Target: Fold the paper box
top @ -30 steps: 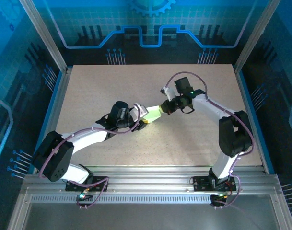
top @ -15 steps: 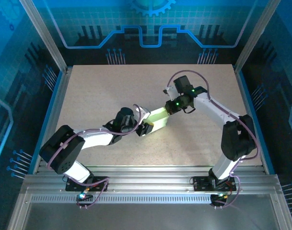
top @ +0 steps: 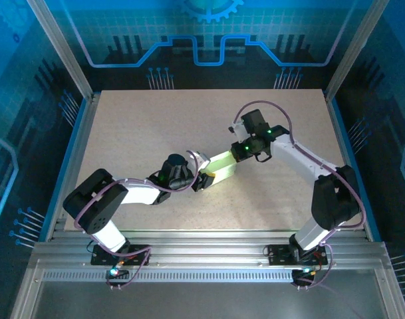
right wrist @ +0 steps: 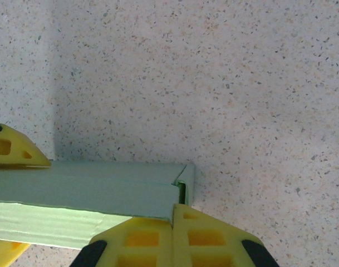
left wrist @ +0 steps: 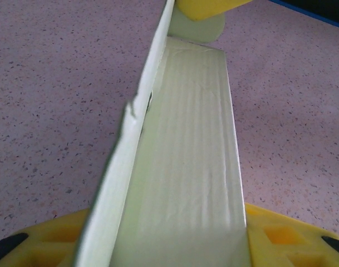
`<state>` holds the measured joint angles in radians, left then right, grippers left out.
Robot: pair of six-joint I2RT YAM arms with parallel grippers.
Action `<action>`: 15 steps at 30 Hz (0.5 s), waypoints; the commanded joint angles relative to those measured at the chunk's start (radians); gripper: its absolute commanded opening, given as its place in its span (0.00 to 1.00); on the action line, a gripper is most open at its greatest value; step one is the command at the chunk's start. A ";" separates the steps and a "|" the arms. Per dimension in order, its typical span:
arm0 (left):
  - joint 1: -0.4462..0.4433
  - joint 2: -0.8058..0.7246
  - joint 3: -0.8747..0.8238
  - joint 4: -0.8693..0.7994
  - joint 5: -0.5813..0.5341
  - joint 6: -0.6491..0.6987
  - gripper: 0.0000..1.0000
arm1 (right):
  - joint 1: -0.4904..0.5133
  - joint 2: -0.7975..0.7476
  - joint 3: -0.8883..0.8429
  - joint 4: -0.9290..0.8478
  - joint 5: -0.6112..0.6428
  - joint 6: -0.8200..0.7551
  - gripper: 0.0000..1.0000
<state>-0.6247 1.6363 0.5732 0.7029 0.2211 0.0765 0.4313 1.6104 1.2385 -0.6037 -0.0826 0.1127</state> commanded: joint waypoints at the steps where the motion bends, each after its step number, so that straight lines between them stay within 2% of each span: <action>1: 0.010 0.033 -0.006 -0.039 -0.072 -0.030 0.50 | 0.004 -0.016 -0.052 -0.033 0.037 0.054 0.00; 12: 0.012 0.051 0.019 -0.054 -0.080 -0.032 0.51 | 0.027 -0.119 -0.268 0.261 0.124 0.077 0.00; 15: 0.013 0.043 0.016 -0.054 -0.080 -0.040 0.55 | 0.027 -0.136 -0.305 0.301 0.143 0.076 0.00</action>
<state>-0.6247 1.6619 0.5865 0.7151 0.2031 0.0727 0.4526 1.4788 0.9894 -0.2924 -0.0051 0.1661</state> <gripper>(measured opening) 0.539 0.049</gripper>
